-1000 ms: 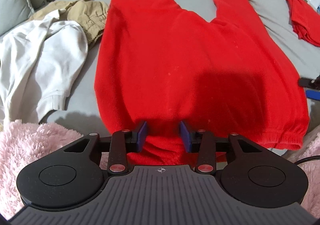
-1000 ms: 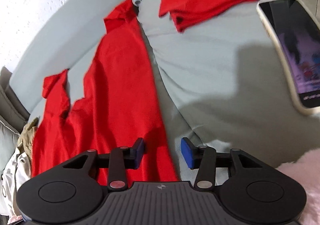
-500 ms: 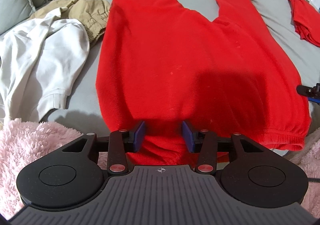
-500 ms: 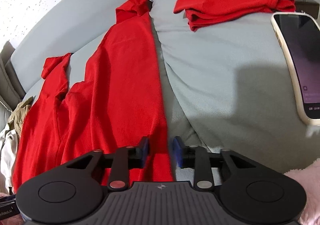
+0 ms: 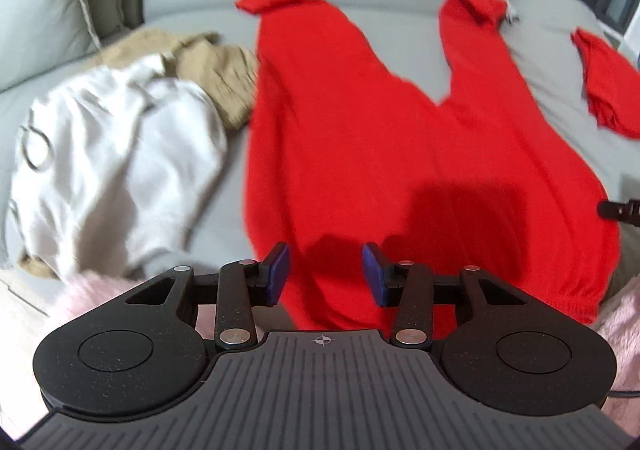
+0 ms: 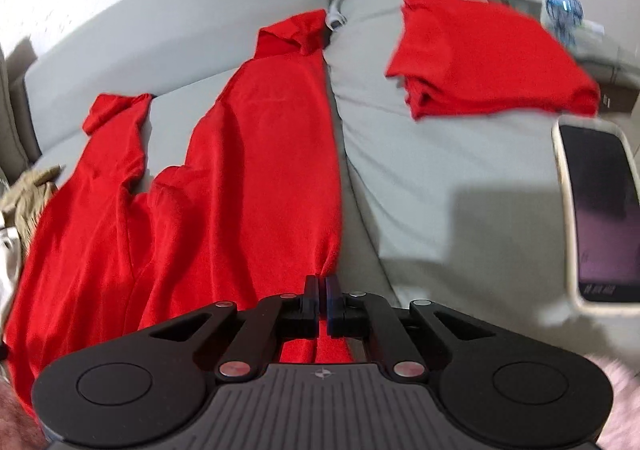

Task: Fold clothes

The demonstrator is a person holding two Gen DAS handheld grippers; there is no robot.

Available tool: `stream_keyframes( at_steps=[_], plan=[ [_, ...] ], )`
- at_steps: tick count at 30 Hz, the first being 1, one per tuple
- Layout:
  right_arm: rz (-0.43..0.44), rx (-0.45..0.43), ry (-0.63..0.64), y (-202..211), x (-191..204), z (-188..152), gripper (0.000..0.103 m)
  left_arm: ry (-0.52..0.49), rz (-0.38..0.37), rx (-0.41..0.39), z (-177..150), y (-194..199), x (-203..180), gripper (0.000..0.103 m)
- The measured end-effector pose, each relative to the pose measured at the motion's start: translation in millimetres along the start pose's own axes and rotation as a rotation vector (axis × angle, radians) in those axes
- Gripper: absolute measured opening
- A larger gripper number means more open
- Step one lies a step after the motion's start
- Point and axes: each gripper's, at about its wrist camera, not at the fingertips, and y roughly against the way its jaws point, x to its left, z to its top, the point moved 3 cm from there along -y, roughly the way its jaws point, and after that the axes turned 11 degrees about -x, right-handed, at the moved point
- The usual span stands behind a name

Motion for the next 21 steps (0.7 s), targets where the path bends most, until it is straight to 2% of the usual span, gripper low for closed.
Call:
stream_keyframes(
  at_steps=[2, 4, 8, 10, 12, 17, 21],
  plan=[
    [-0.009, -0.014, 0.05, 4, 11, 7, 0.003, 0.012, 0.028, -0.031, 9, 0, 20, 0.046],
    [-0.013, -0.027, 0.097, 6, 21, 10, 0.003, 0.069, 0.046, -0.034, 11, -5, 38, 0.046],
    [-0.016, -0.059, 0.223, 11, 53, 24, 0.003, 0.253, 0.031, 0.036, -4, -24, 68, 0.044],
    [-0.005, -0.071, 0.268, 12, 68, 30, 0.003, 0.297, 0.026, 0.065, -7, -30, 75, 0.04],
    [0.01, -0.079, 0.296, 14, 81, 36, 0.003, 0.304, 0.017, 0.051, -5, -32, 80, 0.04],
    [0.106, -0.113, 0.363, 23, 141, 51, 0.003, 0.352, -0.016, 0.048, -7, -36, 91, 0.039],
    [0.219, -0.123, 0.453, 33, 201, 53, 0.003, 0.37, -0.03, 0.042, -9, -38, 98, 0.039]
  ],
)
